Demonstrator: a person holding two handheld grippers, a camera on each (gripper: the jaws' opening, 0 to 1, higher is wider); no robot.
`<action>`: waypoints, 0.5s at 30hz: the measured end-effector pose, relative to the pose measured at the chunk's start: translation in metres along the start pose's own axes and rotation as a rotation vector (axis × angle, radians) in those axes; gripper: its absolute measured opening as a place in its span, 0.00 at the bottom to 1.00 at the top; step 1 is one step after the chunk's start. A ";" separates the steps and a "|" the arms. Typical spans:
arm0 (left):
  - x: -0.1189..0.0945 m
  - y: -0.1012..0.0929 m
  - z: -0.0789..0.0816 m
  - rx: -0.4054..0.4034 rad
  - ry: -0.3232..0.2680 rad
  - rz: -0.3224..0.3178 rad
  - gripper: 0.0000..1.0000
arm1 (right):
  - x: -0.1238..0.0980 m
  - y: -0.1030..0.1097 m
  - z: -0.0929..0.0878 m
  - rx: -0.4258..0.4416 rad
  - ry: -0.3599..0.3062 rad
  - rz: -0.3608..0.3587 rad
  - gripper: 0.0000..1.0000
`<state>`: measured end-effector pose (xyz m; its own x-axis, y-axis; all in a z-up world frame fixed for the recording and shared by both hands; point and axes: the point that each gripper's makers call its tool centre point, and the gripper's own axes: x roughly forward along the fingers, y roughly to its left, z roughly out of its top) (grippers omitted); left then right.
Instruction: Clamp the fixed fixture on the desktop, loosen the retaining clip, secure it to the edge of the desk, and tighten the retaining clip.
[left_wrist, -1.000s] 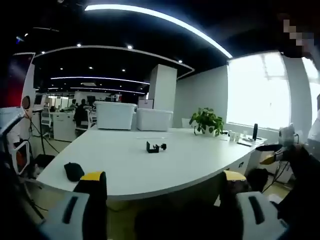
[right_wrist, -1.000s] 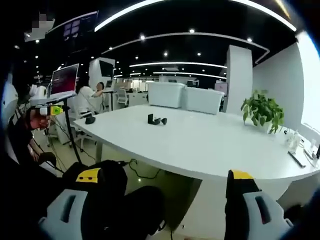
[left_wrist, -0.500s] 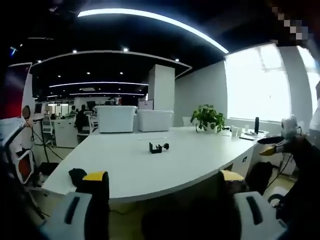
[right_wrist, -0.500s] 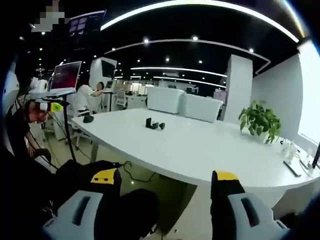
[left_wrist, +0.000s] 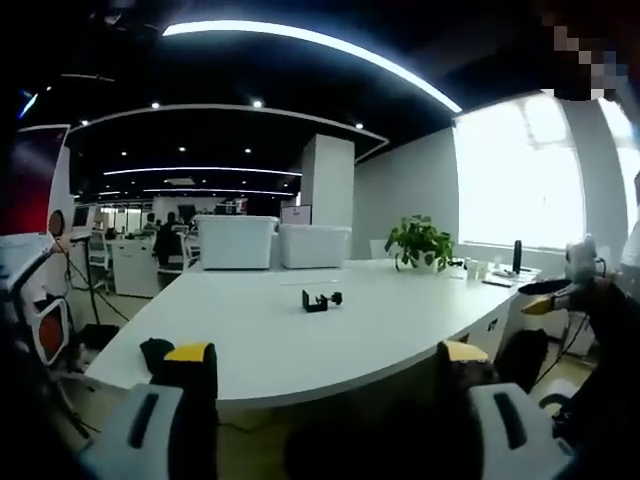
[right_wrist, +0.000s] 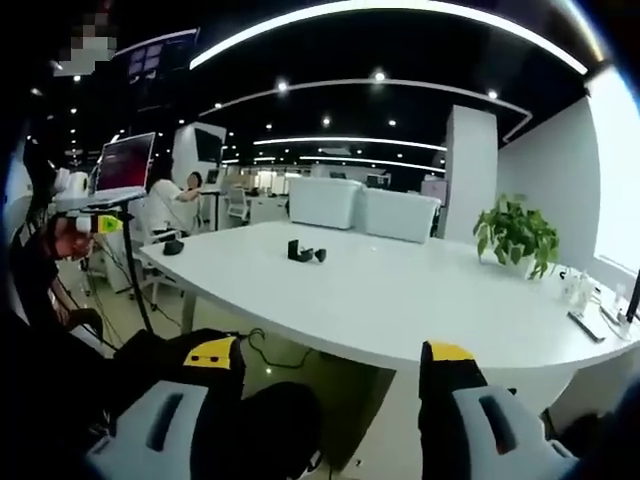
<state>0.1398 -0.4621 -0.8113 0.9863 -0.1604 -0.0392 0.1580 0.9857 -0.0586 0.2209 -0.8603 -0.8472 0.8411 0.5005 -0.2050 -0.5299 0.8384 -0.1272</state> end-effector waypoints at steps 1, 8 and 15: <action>0.000 0.000 0.000 0.003 0.000 -0.002 0.89 | 0.000 -0.001 -0.001 -0.005 0.003 -0.002 0.65; 0.002 0.000 0.000 0.008 -0.002 -0.002 0.87 | 0.003 -0.001 0.000 -0.004 -0.003 -0.001 0.65; 0.004 0.000 -0.003 0.028 0.010 0.009 0.89 | 0.005 -0.002 -0.001 0.018 -0.006 0.000 0.66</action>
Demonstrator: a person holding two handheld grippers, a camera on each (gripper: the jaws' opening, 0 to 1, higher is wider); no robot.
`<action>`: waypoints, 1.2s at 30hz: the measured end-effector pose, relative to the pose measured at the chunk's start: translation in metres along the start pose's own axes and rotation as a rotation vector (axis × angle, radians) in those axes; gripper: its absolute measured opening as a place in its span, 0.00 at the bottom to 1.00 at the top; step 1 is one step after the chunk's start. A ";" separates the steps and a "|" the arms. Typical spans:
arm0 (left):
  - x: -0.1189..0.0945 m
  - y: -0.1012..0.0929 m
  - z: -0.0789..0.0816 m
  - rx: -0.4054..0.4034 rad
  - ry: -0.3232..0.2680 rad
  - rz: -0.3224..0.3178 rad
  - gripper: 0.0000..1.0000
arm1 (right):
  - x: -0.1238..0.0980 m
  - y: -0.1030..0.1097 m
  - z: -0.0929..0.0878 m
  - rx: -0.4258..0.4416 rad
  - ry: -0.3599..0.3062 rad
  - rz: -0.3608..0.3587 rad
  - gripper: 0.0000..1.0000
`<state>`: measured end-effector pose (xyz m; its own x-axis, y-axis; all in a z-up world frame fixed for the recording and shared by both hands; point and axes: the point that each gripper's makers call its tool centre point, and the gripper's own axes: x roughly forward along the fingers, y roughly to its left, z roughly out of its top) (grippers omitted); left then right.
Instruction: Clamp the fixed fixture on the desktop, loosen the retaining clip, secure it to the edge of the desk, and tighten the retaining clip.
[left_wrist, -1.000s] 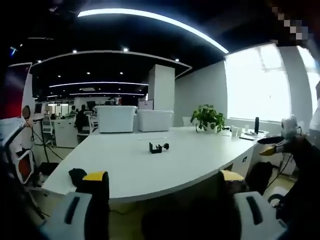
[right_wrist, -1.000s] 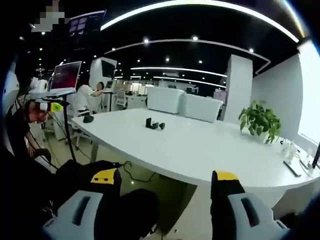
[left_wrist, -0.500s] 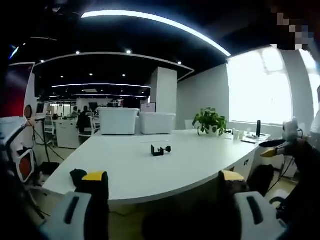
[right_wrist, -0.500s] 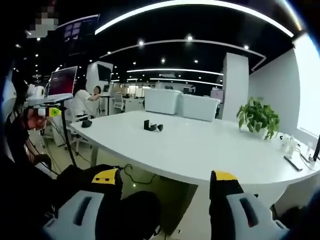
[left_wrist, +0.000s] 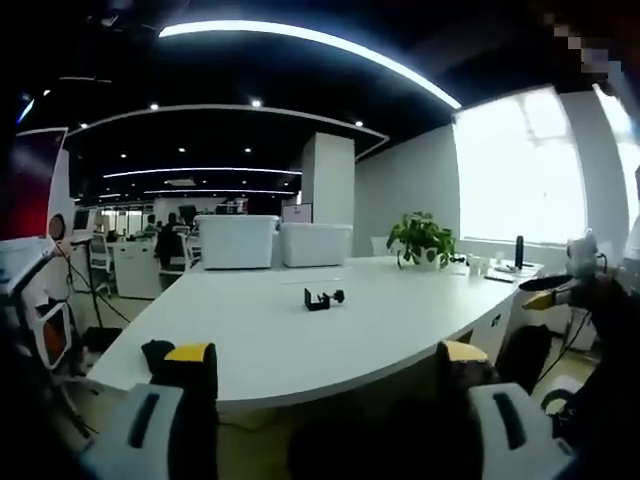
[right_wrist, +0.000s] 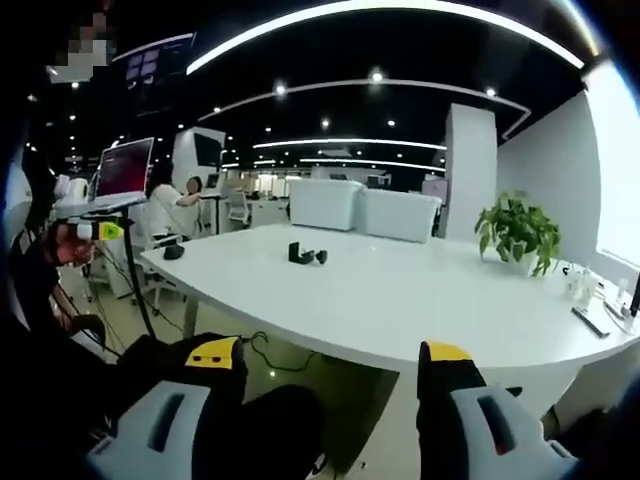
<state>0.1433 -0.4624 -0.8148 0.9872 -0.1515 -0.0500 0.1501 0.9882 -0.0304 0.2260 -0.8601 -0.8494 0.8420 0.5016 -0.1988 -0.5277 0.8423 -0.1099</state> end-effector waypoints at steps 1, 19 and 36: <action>0.000 -0.001 0.000 0.004 0.002 0.000 0.89 | 0.000 -0.001 -0.001 -0.006 0.004 -0.004 0.66; 0.016 -0.005 -0.005 0.020 -0.012 -0.034 0.82 | 0.017 -0.001 -0.003 -0.011 0.004 0.004 0.65; 0.041 -0.006 -0.014 -0.011 0.011 -0.043 0.83 | 0.034 -0.003 -0.007 0.003 0.003 0.000 0.65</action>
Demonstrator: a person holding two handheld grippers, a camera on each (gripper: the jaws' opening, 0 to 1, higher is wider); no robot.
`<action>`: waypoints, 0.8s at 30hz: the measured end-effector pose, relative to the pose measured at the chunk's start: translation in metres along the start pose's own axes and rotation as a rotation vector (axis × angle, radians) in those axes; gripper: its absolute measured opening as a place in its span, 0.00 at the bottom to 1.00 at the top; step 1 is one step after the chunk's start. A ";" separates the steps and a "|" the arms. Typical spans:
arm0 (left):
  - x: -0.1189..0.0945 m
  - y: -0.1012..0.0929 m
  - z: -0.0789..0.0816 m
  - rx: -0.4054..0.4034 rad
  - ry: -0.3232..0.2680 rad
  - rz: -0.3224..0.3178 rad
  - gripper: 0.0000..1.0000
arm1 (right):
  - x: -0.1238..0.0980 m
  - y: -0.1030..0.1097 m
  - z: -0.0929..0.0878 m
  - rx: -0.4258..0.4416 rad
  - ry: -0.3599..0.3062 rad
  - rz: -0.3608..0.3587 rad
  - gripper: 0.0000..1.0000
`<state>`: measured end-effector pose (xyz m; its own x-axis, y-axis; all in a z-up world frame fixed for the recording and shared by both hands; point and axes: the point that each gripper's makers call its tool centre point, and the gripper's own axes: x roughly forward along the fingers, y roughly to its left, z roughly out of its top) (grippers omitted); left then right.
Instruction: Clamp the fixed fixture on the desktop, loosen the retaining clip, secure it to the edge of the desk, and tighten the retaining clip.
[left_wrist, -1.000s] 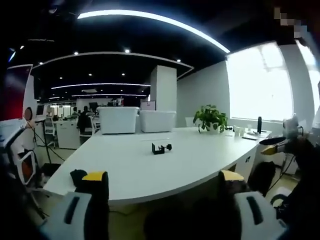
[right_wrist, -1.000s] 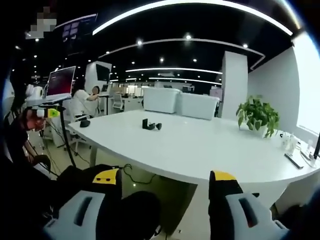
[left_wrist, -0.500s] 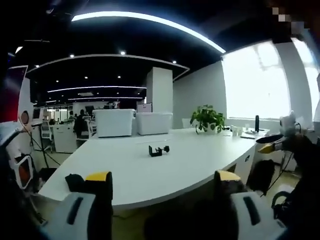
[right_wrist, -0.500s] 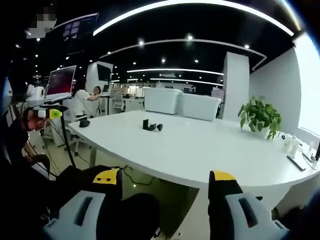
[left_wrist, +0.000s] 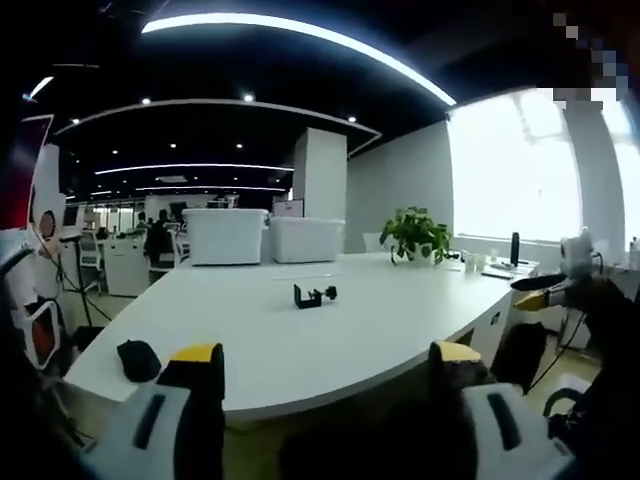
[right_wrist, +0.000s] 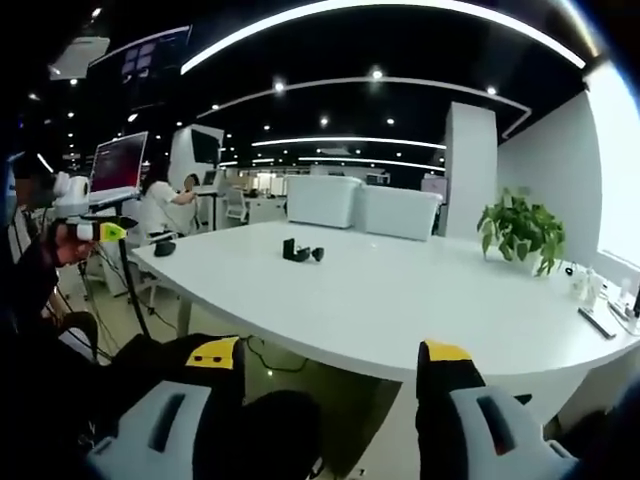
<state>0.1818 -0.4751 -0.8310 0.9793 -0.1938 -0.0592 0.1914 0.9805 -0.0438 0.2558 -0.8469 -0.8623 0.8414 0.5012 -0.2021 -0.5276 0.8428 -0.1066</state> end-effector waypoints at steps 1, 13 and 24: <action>0.002 -0.001 0.000 0.004 -0.003 -0.003 0.83 | 0.000 0.000 -0.001 0.003 0.002 0.001 0.65; 0.012 0.009 -0.007 0.043 0.000 0.031 0.82 | 0.016 0.005 -0.001 0.005 0.000 0.008 0.64; 0.027 0.007 -0.016 0.082 0.005 0.028 0.80 | 0.036 0.011 0.000 0.036 -0.029 0.022 0.60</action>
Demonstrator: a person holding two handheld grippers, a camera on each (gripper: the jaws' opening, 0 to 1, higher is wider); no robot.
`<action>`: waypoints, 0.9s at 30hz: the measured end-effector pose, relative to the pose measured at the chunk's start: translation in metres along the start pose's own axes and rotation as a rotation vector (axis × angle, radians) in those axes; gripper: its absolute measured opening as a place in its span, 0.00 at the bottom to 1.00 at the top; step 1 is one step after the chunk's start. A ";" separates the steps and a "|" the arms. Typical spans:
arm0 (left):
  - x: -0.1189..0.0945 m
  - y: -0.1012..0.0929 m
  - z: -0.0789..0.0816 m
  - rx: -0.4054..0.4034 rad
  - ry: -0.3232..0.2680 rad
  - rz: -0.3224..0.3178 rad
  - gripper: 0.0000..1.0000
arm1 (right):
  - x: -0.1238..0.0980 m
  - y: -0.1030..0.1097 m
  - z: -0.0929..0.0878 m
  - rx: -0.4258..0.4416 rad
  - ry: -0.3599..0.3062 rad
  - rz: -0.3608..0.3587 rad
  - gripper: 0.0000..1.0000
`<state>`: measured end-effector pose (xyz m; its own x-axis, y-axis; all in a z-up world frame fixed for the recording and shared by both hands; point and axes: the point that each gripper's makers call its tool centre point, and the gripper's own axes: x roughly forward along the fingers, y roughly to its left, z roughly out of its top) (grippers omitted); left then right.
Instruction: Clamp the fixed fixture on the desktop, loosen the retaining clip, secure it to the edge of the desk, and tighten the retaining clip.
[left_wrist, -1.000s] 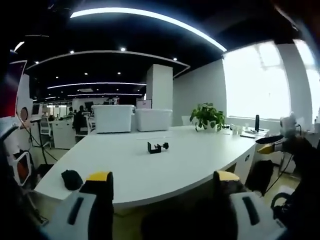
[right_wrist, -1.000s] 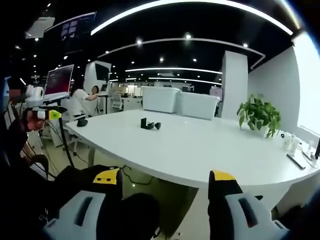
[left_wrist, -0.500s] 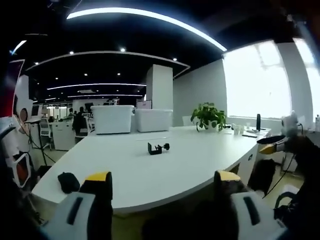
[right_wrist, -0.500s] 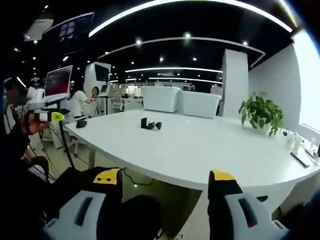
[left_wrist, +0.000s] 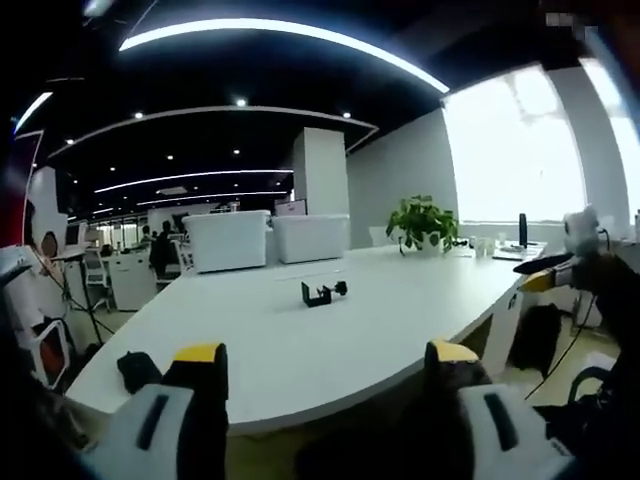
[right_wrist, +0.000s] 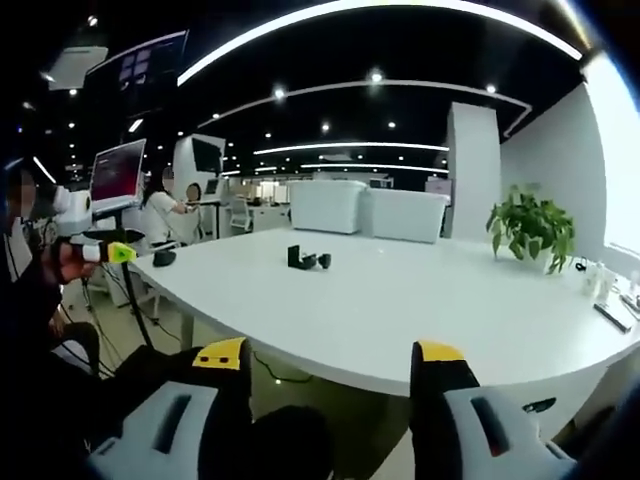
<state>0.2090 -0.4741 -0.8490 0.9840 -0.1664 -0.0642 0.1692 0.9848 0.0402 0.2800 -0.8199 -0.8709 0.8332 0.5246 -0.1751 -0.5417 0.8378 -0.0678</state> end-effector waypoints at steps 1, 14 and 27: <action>0.001 -0.001 -0.001 0.000 0.002 -0.003 0.80 | 0.002 0.000 -0.001 0.002 0.004 0.001 0.60; 0.029 -0.003 -0.013 -0.015 0.018 -0.018 0.80 | 0.022 -0.008 -0.003 -0.004 0.014 -0.015 0.59; 0.058 0.000 -0.018 0.002 0.022 -0.022 0.80 | 0.057 -0.009 0.000 -0.009 0.005 0.001 0.58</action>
<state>0.2654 -0.4833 -0.8711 0.9784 -0.1872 -0.0872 0.1913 0.9807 0.0405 0.3317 -0.7976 -0.8805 0.8319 0.5250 -0.1799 -0.5439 0.8357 -0.0761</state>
